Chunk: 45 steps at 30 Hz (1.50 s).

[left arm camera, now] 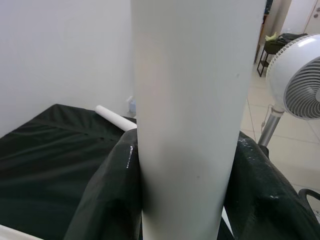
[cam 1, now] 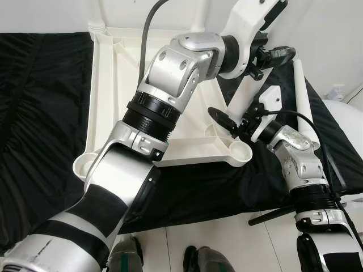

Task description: Building children table

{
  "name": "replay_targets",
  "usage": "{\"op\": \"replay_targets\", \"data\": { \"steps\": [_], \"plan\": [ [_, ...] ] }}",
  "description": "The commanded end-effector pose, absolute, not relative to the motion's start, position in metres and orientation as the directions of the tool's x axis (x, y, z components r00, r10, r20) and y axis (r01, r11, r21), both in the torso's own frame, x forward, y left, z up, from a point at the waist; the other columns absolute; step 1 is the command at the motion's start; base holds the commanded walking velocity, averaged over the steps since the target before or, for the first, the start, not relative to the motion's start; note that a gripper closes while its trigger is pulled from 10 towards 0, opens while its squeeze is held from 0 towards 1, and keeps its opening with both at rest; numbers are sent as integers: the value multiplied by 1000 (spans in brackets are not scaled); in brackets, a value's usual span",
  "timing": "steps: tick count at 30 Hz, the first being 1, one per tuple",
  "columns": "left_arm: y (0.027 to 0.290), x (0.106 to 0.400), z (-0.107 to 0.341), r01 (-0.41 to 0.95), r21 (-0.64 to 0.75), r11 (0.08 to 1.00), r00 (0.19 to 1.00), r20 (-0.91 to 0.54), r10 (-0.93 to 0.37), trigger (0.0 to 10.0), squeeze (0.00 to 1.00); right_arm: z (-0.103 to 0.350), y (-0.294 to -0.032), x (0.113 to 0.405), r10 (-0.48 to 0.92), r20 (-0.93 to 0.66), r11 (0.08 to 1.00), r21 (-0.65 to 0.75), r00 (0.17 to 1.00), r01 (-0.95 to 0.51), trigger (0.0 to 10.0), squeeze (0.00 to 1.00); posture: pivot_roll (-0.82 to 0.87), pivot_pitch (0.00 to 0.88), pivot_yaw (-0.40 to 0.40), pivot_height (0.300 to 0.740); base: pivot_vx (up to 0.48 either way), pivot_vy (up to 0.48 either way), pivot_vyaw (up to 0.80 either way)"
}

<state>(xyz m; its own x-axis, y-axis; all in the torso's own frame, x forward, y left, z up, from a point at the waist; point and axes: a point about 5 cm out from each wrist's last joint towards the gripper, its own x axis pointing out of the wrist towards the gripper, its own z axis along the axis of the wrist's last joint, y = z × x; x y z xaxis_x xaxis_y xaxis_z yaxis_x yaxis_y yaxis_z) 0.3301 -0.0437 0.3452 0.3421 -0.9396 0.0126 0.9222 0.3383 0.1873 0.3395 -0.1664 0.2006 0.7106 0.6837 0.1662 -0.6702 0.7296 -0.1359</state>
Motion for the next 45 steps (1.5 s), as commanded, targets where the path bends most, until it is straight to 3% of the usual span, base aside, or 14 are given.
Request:
{"op": "replay_targets", "data": {
  "steps": [1, 25, 26, 28, 29, 31, 32, 35, 36, 39, 41, 42, 43, 45],
  "plan": [
    [-53, 322, 350, 935, 202, 291, 294, 19, -956, 10000, 0, 219, -165, 342, 676, 237, 733, -116, 698, -670, 10000, 0, 13, 85, -105, 740, 0, 0, 0],
    [-54, 325, 352, 931, 205, 301, 302, 28, -953, 10000, 0, 239, -157, 339, 586, 300, 798, -52, 753, -601, 10000, 0, 11, 100, -110, 740, 0, 0, 0],
    [-55, 325, 352, 931, 205, 302, 302, 29, -953, 10000, 0, 239, -156, 338, 581, 297, 802, -53, 758, -595, 8235, 0, 7, 104, -108, 740, 0, 0, 0],
    [-55, 326, 353, 931, 204, 302, 302, 30, -953, 10000, 0, 239, -156, 337, 578, 295, 805, -53, 761, -591, 8235, 0, 7, 104, -108, 740, 0, 0, 0],
    [-54, 326, 353, 931, 204, 302, 302, 31, -953, 10000, 0, 240, -156, 336, 573, 296, 809, -57, 765, -584, 7098, 0, 4, 107, -106, 740, 0, 0, 0],
    [-54, 326, 353, 931, 204, 302, 302, 32, -953, 10000, 0, 240, -156, 336, 568, 296, 813, -60, 768, -579, 7098, 0, 4, 107, -106, 740, 0, 0, 0],
    [-54, 327, 353, 931, 204, 302, 302, 33, -953, 10000, 0, 241, -156, 335, 559, 292, 821, -59, 776, -569, 3569, 0, 3, 109, -105, 740, 0, 0, 0],
    [-54, 328, 353, 931, 204, 303, 303, 33, -953, 10000, 0, 242, -157, 334, 548, 287, 828, -51, 786, -559, 3569, 0, 3, 110, -105, 740, 0, 0, 0],
    [-54, 328, 353, 931, 205, 302, 302, 33, -953, 10000, 0, 242, -158, 334, 543, 285, 831, -47, 790, -555, 78, 0, 1, 111, -105, 740, 0, 0, 0],
    [-54, 327, 354, 931, 207, 301, 300, 34, -953, 10000, 0, 242, -158, 333, 537, 282, 835, -43, 795, -548, 627, 0, 0, 111, -105, 740, 0, 0, 0],
    [-55, 327, 354, 931, 206, 301, 301, 35, -953, 10000, 0, 243, -159, 332, 531, 279, 840, -47, 800, -541, 157, 0, 0, 110, -105, 740, 0, 0, 0],
    [-55, 327, 354, 931, 207, 301, 301, 35, -953, 10000, 0, 243, -159, 332, 528, 277, 842, -45, 803, -538, 706, 0, -1, 111, -106, 740, 0, 0, 0],
    [-55, 327, 354, 931, 208, 301, 301, 36, -953, 10000, 0, 243, -160, 332, 527, 276, 843, -44, 804, -537, 0, 0, -1, 111, -106, 740, 0, 0, 0],
    [-55, 327, 354, 930, 209, 301, 301, 36, -953, 10000, 0, 243, -160, 332, 526, 275, 843, -43, 805, -536, 0, 0, -1, 111, -106, 740, 0, 0, 0]
  ]
}}
